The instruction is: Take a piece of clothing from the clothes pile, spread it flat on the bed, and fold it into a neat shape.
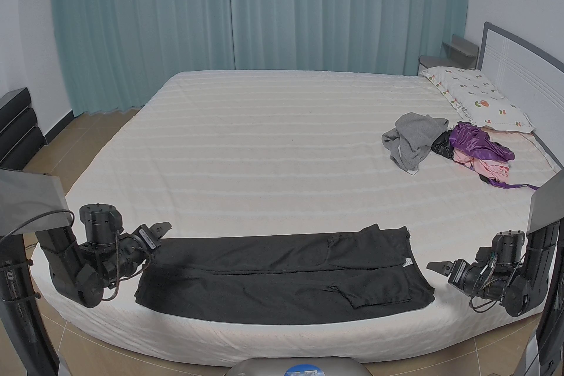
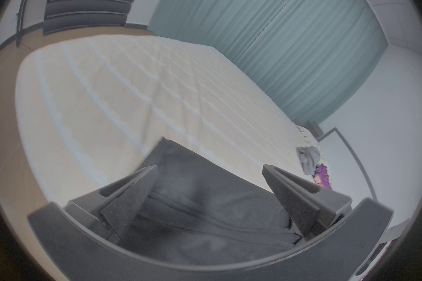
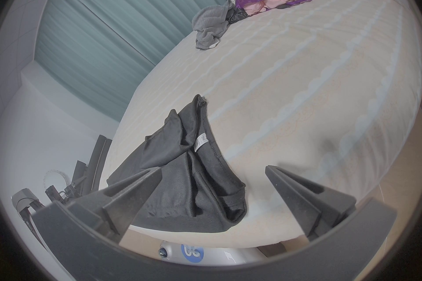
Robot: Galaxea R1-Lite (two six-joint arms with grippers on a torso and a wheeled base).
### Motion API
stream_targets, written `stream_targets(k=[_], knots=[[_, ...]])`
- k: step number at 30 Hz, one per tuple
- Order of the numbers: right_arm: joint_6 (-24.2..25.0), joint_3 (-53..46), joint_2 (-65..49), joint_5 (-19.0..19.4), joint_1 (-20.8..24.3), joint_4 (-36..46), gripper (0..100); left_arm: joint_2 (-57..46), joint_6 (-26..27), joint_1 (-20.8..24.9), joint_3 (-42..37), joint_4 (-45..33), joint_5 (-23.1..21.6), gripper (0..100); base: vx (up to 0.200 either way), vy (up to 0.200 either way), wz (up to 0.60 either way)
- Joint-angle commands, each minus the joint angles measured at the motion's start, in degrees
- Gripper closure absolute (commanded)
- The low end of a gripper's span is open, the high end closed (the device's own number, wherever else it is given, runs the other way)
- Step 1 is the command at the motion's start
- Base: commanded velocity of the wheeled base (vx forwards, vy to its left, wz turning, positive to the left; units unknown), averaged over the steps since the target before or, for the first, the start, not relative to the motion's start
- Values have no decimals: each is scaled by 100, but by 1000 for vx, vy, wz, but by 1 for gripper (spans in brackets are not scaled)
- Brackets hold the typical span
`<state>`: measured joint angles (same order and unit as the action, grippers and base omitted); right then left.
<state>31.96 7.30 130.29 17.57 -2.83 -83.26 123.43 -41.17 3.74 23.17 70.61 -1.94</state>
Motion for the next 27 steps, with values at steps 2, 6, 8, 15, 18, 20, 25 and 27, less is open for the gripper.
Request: stream_targets(k=[2, 6, 8, 15, 18, 20, 25, 27], knots=[[117, -10, 93, 1, 28, -120, 0, 568, -462, 593, 451, 6, 53, 0, 0, 0, 0], [117, -27, 146, 1, 28, -199, 0, 972, -462, 636, 557, 6, 115, 0, 0, 0, 0], [117, -27, 181, 1, 46, -208, 0, 1069, -436, 584, 592, -12, 159, 0, 0, 0, 0], [117, -27, 277, 1, 72, -226, 0, 1509, 276, 303, 715, -3, 545, 0, 0, 0, 0], [117, -36, 321, -16, 72, -243, 0, 1772, 337, 241, 811, 14, 677, 0, 0, 0, 0], [117, -36, 321, -16, 72, -243, 0, 1825, 408, 232, 855, 67, 730, 0, 0, 0, 0], [108, -36, 330, -16, 81, -243, 0, 1834, 443, 232, 882, 296, 783, 0, 0, 0, 0], [108, -27, 330, -8, 81, -243, 0, 1816, 417, 232, 873, 313, 783, 0, 0, 0, 0]])
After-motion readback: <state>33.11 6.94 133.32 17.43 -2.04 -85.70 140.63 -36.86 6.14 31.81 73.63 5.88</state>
